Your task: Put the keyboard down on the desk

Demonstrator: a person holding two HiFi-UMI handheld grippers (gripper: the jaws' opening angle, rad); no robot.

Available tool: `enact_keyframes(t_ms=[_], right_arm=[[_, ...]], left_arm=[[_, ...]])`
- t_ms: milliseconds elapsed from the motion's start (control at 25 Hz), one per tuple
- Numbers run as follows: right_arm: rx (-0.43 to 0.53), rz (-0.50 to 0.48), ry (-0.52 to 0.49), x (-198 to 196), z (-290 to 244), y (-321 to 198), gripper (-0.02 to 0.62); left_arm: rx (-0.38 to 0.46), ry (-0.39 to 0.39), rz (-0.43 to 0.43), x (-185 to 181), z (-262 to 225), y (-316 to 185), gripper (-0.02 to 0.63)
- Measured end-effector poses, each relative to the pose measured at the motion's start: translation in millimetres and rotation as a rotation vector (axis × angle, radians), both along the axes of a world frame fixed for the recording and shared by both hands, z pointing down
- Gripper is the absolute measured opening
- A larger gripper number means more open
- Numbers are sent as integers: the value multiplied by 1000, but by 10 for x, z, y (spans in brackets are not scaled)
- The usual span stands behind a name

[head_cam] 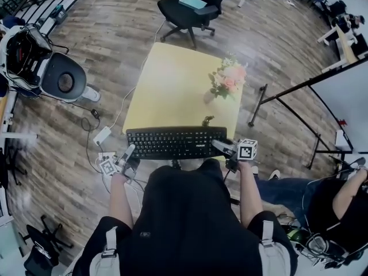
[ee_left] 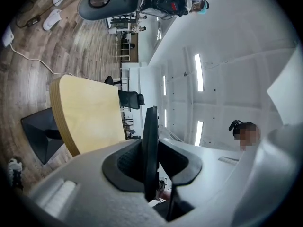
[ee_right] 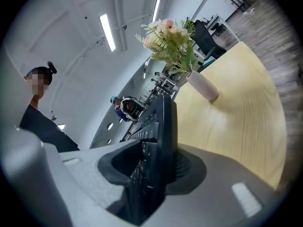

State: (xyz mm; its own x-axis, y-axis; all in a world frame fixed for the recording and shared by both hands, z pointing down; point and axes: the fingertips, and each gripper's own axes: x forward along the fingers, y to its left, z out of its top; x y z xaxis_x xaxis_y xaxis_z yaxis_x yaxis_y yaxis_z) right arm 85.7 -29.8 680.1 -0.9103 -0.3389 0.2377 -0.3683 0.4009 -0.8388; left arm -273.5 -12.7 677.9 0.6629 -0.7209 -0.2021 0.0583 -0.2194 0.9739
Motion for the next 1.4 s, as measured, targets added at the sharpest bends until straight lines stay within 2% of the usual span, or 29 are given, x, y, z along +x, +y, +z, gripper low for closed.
enact_keyframes(t_ms=[200, 400, 600, 960, 1240, 1400], right_arm=[[-42, -40, 2, 54, 117, -103, 156], [-66, -71, 39, 149, 289, -239, 165], [-80, -96, 76, 200, 424, -351, 176], [-90, -99, 112, 270, 589, -563, 192], [-112, -114, 147, 311, 772, -653, 196], [-120, -125, 185, 300, 922, -637, 209]], left_arm=[[2, -61, 28, 78, -11, -69, 91], [-19, -121, 16, 160, 100, -128, 91], [-27, -255, 36, 228, 250, -201, 103], [-60, -344, 45, 308, 400, -452, 117], [-140, -400, 37, 361, 621, -539, 132], [-170, -469, 37, 317, 751, -536, 141]])
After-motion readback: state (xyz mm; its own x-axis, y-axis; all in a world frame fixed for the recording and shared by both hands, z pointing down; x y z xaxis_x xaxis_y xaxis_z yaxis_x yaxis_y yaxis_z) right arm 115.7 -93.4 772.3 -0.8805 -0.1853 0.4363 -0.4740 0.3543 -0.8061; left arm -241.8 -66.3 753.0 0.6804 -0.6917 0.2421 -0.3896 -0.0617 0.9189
